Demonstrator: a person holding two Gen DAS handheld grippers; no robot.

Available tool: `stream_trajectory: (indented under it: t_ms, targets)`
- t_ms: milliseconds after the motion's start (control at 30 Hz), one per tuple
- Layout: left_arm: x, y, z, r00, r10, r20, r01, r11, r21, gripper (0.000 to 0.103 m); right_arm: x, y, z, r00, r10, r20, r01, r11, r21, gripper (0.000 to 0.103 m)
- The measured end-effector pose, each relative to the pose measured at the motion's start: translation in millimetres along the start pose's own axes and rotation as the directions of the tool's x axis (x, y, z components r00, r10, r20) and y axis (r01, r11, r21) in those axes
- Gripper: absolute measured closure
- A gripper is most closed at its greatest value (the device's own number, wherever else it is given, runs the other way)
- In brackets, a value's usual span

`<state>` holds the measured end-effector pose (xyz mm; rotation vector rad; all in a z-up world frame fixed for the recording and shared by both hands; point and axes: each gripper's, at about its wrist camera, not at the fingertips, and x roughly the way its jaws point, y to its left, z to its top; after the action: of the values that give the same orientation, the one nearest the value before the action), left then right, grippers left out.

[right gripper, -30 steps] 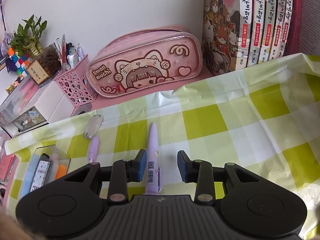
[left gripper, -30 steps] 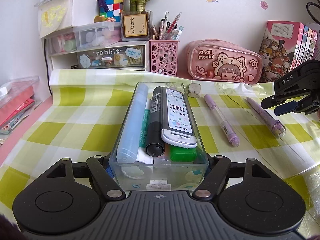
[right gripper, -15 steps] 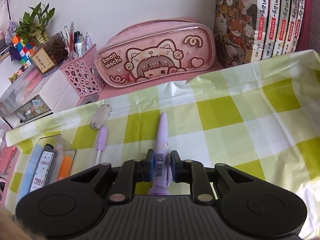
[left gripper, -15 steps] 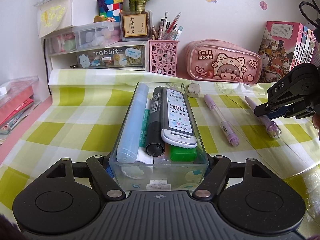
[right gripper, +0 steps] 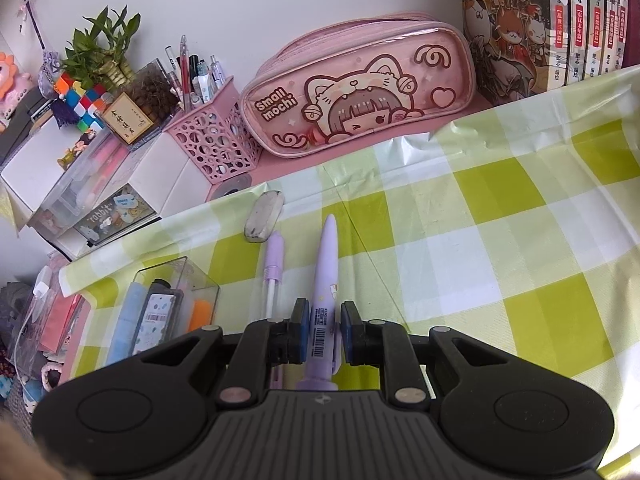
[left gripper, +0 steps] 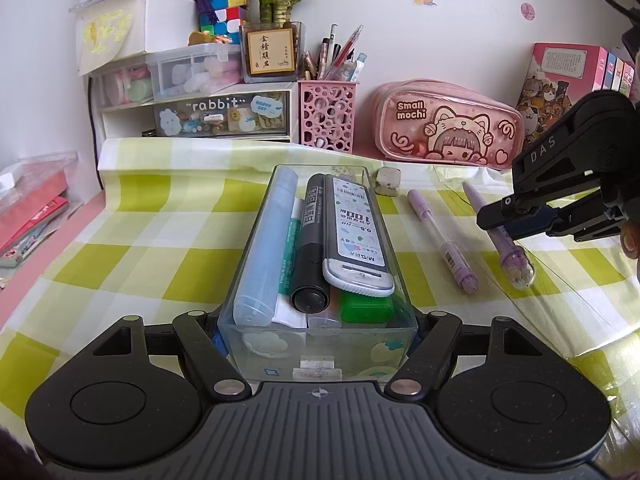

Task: Organize stationery
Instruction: 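Move the right tool to the lilac pen and grasp it, then carry the lilac pen over the clear box with the right tool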

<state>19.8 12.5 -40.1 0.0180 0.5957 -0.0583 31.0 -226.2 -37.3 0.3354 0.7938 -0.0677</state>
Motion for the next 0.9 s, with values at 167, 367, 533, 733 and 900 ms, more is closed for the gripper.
stream_trajectory:
  t_ms: [167,367,533,733,900]
  targets:
    - [-0.3,1.1,-0.1,1.0,-0.005,0.002,0.005,1.0,-0.008,0.03,-8.1,21.4,-0.1,0.999,0.045,0.005,-0.045,0.998,-0.033,0.093]
    - [-0.8,0.8,-0.3,1.0,-0.003,0.003,0.003,1.0,-0.006,0.03,-8.2,37.2,-5.7,0.996,0.092,-0.007,-0.092,0.995,-0.042,0.093]
    - [-1.0,-0.7,-0.6,1.0,0.004,0.003,-0.004,1.0,-0.003,0.03,-13.6,51.6,-9.6,0.99,0.138,-0.019,-0.139,0.988,-0.062,0.093]
    - [-1.5,-0.5,-0.9,1.0,0.004,0.005,-0.004,1.0,-0.002,0.03,-17.1,57.9,-12.4,0.984,0.178,-0.025,-0.179,0.983,-0.047,0.093]
    - [-1.5,-0.4,-1.0,1.0,0.004,0.005,-0.004,1.0,-0.002,0.03,-18.9,67.3,-12.4,0.979,0.202,-0.037,-0.204,0.978,-0.054,0.093]
